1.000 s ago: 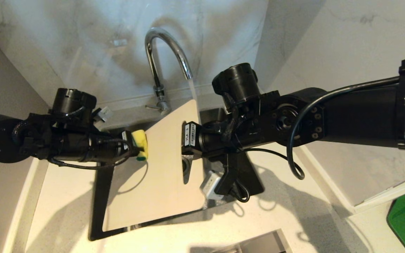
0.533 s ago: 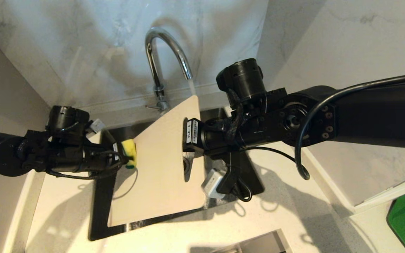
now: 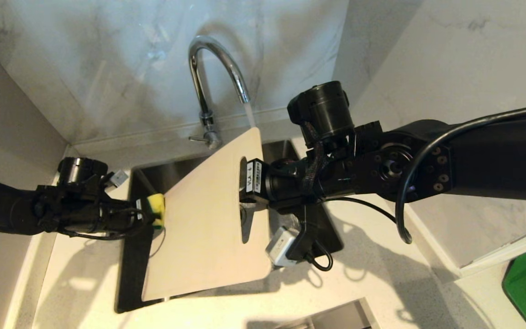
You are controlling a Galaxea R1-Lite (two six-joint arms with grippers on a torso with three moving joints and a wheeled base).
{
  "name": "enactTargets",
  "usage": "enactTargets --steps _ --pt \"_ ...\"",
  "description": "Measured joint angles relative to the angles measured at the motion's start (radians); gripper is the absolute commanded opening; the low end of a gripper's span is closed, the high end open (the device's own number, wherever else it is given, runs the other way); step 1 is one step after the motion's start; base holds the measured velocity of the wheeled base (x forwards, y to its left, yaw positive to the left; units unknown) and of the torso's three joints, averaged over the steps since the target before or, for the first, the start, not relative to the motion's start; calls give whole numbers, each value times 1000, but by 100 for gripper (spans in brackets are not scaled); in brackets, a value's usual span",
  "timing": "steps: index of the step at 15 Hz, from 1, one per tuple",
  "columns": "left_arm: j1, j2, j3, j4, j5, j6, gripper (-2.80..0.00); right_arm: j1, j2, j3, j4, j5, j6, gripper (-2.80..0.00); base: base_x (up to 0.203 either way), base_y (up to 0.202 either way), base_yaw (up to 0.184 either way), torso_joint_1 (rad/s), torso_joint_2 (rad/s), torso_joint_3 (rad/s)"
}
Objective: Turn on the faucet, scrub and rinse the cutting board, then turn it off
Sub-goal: Scrub the cutting board underwater
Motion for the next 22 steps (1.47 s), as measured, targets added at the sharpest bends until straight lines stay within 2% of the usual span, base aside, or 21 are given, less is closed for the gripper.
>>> enactTargets --steps 8,15,18,22 --pt "43 70 -10 -28 -1 36 -280 -5 -6 32 -40 1 15 -280 0 0 0 0 0 0" --pt "21 -102 -18 -6 -2 18 -280 -8 9 47 -45 2 15 -280 0 0 0 0 0 0" --pt "-52 -213 -31 66 -2 -38 -280 -10 18 47 -45 3 14 -280 0 0 0 0 0 0" --pt "-291 -342 -46 142 12 -153 -280 -16 39 41 -73 -1 16 -280 0 0 0 0 0 0"
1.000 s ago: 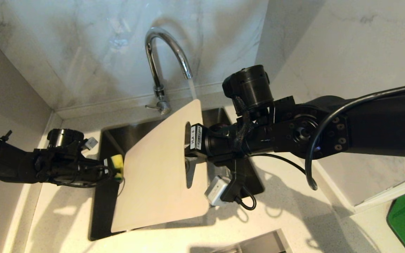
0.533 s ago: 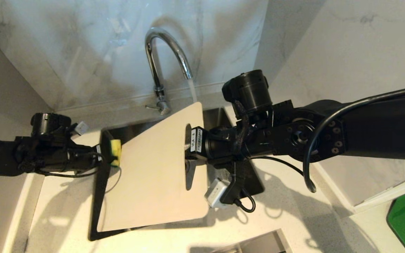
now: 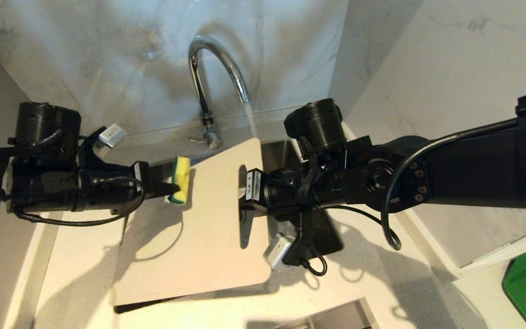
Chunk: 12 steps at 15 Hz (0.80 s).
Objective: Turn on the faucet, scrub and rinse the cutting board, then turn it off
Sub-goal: Scrub the cutting board underwater
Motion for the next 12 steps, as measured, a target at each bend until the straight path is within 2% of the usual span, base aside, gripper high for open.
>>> enactTargets --steps 3,5,12 --pt "-160 -48 -25 20 61 -68 -280 -2 12 5 -37 4 2 -280 0 0 0 0 0 0" --pt "-227 -43 -55 24 93 -114 -280 -11 15 10 -37 4 3 -280 0 0 0 0 0 0" --pt "-251 3 -112 22 73 -131 -280 -57 1 25 -37 60 9 -280 0 0 0 0 0 0"
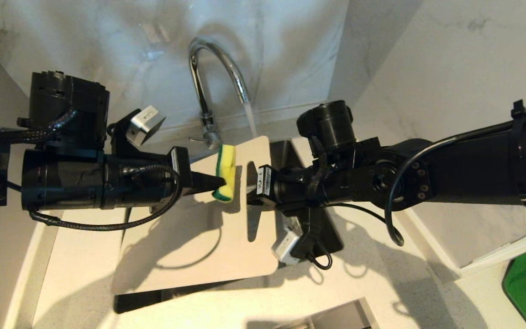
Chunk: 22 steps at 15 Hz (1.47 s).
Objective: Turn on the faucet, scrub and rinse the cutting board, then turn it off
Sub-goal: Scrub the cutting board underwater
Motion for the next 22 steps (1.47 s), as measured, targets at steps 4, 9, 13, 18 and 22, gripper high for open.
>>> enactTargets --steps 4,9,13,18,22 --pt "13 -1 -4 2 -4 -1 -280 -5 -21 -10 0 7 15 -280 0 0 0 0 0 0" --pt "63 -7 -5 13 -94 -14 -280 -4 -57 -12 -1 47 23 -280 0 0 0 0 0 0" --pt "76 12 2 11 -98 -16 -280 -3 -67 -33 0 47 31 -280 0 0 0 0 0 0" --pt "75 24 27 6 -96 -16 -280 -3 -68 -45 4 45 31 -280 0 0 0 0 0 0" --pt "124 30 35 11 -99 -13 -280 -4 -69 -45 -1 45 31 -280 0 0 0 0 0 0"
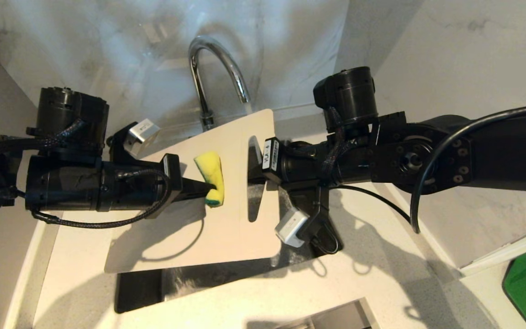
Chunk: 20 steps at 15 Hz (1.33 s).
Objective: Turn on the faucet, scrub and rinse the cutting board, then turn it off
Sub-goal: Scrub the cutting board underwater
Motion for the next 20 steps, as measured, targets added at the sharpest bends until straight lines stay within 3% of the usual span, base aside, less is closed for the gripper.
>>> enactTargets --steps 7,10,17,20 --pt "127 39 40 -4 -11 27 -280 0 -5 7 0 4 -1 -280 0 0 0 0 0 0" --pt "207 68 72 -7 -63 82 -280 1 -10 12 0 6 -1 -280 0 0 0 0 0 0" --pt "322 114 144 -33 -99 148 -280 0 -16 14 0 7 0 -280 0 0 0 0 0 0" --pt "366 119 173 -35 -105 204 -280 0 -22 17 -2 7 -1 -280 0 0 0 0 0 0"
